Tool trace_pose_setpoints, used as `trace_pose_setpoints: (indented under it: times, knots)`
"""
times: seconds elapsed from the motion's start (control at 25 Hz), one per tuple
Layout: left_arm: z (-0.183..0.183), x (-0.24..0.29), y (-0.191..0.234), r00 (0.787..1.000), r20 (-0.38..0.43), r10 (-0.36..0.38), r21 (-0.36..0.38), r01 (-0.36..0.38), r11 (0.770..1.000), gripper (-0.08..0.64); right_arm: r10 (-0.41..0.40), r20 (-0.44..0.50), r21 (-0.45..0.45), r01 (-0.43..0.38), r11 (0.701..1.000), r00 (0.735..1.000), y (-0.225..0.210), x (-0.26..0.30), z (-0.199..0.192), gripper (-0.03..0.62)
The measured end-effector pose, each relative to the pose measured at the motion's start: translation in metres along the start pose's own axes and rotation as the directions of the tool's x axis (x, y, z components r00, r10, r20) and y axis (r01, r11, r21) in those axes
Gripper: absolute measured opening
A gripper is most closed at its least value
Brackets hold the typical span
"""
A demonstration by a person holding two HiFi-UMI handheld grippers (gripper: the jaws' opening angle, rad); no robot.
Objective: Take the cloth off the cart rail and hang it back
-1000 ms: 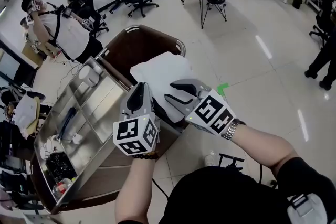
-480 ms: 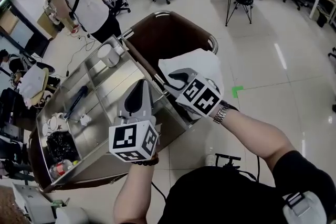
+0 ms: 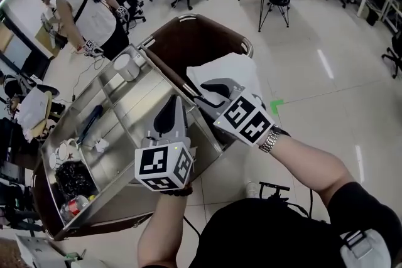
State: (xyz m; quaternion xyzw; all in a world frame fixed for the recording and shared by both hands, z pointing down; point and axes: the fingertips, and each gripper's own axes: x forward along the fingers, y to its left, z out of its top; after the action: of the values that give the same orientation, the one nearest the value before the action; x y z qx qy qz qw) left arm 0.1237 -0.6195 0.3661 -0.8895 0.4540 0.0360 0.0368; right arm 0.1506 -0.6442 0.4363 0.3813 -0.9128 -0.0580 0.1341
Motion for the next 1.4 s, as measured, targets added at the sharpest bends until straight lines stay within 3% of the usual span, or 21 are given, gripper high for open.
trace_pose_setpoints:
  times: [0.28, 0.76, 1.08, 1.4]
  knots:
    - [0.036, -0.050, -0.021, 0.991, 0.002, -0.134, -0.013, 0.134, 0.991, 0.009, -0.131, 0.000, -0.001, 0.131, 0.991, 0.991, 0.045, -0.048, 0.053, 0.114]
    - [0.034, -0.161, -0.049, 0.948, 0.006, -0.319, -0.008, 0.319, 0.948, 0.009, -0.319, 0.069, 0.009, 0.319, 0.948, 0.945, 0.164, -0.112, 0.091, 0.109]
    - [0.030, -0.215, -0.069, 0.916, 0.004, -0.400, -0.017, 0.400, 0.916, 0.009, -0.405, 0.126, 0.022, 0.406, 0.914, 0.905, 0.217, -0.148, 0.114, 0.087]
    - [0.050, -0.241, -0.105, 0.902, 0.024, -0.432, -0.015, 0.432, 0.902, 0.009, -0.438, 0.155, 0.028, 0.439, 0.898, 0.886, 0.235, -0.195, 0.131, 0.069]
